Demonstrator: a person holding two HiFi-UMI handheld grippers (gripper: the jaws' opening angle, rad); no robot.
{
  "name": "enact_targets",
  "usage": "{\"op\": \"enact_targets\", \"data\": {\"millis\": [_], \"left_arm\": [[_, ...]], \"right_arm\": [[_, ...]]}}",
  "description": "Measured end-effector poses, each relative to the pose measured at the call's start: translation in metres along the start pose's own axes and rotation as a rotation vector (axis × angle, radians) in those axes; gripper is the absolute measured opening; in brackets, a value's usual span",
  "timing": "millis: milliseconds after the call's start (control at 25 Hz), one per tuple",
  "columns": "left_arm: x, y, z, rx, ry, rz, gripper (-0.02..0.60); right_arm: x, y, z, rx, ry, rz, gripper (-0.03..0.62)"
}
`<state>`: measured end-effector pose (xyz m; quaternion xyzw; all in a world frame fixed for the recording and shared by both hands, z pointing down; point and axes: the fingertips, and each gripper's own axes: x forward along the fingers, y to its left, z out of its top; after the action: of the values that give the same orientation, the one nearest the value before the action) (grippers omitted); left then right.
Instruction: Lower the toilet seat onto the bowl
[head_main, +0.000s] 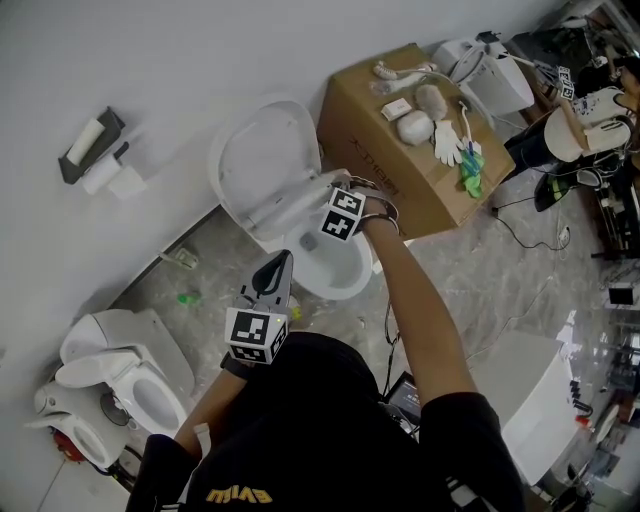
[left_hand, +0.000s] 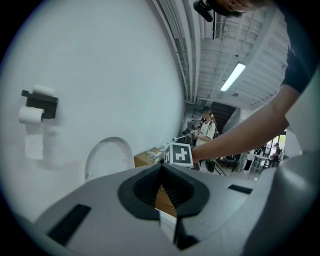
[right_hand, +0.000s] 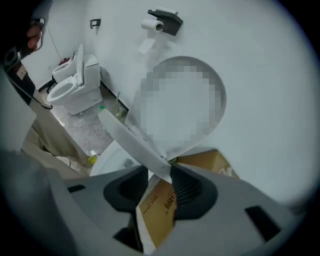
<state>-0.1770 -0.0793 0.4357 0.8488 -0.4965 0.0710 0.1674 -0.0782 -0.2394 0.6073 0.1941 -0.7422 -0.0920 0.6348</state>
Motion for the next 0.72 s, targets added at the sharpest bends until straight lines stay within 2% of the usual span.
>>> {"op": "enact_targets", "data": {"millis": [440,720], "left_arm": [[-0.002,0.000,-0.009,0.000,0.026,-0.023,0.012],[-0.001,0.001,-0.009,0.005,0.027,-0.032,0.012]], "right_arm": [[-0.001,0.006,-0.010,0.041,-0.039,-0.027,0.143],[-0.002,0.013,-0.018,0.041,-0.027,-0.020,0.146]]}}
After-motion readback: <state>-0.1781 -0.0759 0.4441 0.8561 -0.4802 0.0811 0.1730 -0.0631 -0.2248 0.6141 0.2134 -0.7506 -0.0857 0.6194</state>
